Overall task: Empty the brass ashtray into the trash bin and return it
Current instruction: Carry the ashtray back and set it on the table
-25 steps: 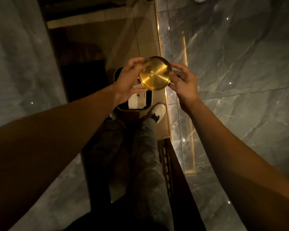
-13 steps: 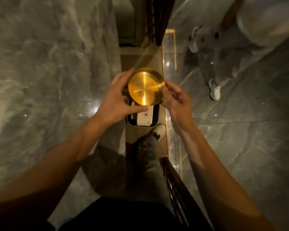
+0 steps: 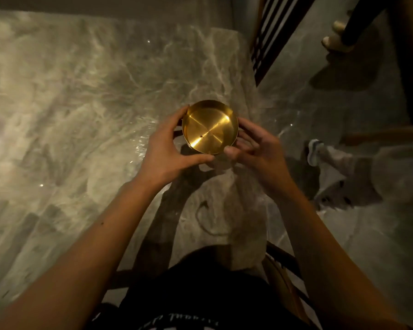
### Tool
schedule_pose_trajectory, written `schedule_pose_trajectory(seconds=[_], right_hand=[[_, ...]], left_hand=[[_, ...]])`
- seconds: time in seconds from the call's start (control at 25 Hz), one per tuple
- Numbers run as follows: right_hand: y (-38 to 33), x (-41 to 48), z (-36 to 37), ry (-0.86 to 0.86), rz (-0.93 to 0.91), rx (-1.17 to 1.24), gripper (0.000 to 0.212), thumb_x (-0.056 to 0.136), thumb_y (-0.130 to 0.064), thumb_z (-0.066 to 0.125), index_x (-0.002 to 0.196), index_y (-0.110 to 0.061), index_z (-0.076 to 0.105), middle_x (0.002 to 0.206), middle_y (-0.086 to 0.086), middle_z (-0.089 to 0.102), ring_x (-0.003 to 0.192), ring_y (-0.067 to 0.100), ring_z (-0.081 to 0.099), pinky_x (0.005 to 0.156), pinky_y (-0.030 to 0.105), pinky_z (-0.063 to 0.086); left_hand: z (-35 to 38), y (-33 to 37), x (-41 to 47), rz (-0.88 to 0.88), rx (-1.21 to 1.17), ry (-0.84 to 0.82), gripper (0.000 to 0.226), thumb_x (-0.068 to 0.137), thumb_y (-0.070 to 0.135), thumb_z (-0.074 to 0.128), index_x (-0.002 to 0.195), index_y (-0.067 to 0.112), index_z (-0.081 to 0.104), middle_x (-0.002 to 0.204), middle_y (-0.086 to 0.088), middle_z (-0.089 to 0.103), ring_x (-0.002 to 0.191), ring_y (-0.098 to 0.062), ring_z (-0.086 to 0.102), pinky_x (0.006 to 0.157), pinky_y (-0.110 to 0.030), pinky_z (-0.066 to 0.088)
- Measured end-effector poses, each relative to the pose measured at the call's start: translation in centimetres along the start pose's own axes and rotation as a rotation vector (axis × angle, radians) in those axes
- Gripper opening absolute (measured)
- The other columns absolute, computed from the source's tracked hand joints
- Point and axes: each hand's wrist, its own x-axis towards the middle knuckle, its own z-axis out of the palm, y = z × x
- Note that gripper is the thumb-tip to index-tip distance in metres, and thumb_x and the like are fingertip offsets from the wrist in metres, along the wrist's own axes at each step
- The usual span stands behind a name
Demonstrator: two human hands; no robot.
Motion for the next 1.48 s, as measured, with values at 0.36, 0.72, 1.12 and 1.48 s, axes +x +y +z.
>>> schedule_pose_trajectory(seconds=[0.36, 0.72, 1.12, 1.48], right_hand=[[-2.6, -0.9, 5.4, -0.183, -0.088, -0.123, 0.075, 0.072, -0.012, 0.081, 0.137, -0.031, 0.049, 0.136, -0.016, 0.053, 0.124, -0.003, 0.052, 0.102, 0.019, 0.046], [-3.8, 0.3, 15.3, -0.304, -0.242, -0.285, 0.073, 0.074, -0.016, 0.082, 0.139, -0.016, 0.049, 0.139, 0.001, 0.052, 0.127, 0.009, 0.053, 0.108, 0.029, 0.045], [-2.3, 3.3, 38.7, -0.224, -0.163, -0.273, 0.072, 0.071, -0.011, 0.083, 0.136, -0.018, 0.052, 0.13, -0.012, 0.053, 0.121, -0.004, 0.053, 0.102, 0.015, 0.045], [-3.9, 3.3, 49.9, -0.298, -0.204, -0.295, 0.069, 0.072, -0.015, 0.081, 0.134, -0.026, 0.054, 0.125, -0.022, 0.055, 0.12, -0.008, 0.052, 0.098, 0.013, 0.046]], left_hand=[[-5.8, 2.0, -5.6, 0.014, 0.089, 0.189, 0.103, 0.053, 0.045, 0.092, 0.142, 0.02, 0.045, 0.137, 0.002, 0.05, 0.121, 0.0, 0.05, 0.1, -0.012, 0.044], [-13.5, -0.5, -10.1, -0.096, 0.078, 0.362, 0.105, 0.052, 0.044, 0.092, 0.142, 0.019, 0.045, 0.137, 0.005, 0.051, 0.119, 0.004, 0.05, 0.101, -0.013, 0.044], [-34.2, -11.0, -13.1, -0.14, 0.053, 0.318, 0.104, 0.052, 0.043, 0.092, 0.143, 0.022, 0.045, 0.135, 0.007, 0.049, 0.122, -0.006, 0.051, 0.107, -0.028, 0.046], [-43.6, -14.0, -17.2, -0.208, 0.039, 0.412, 0.104, 0.052, 0.039, 0.093, 0.142, 0.022, 0.044, 0.137, 0.007, 0.049, 0.124, -0.009, 0.051, 0.108, -0.028, 0.044]])
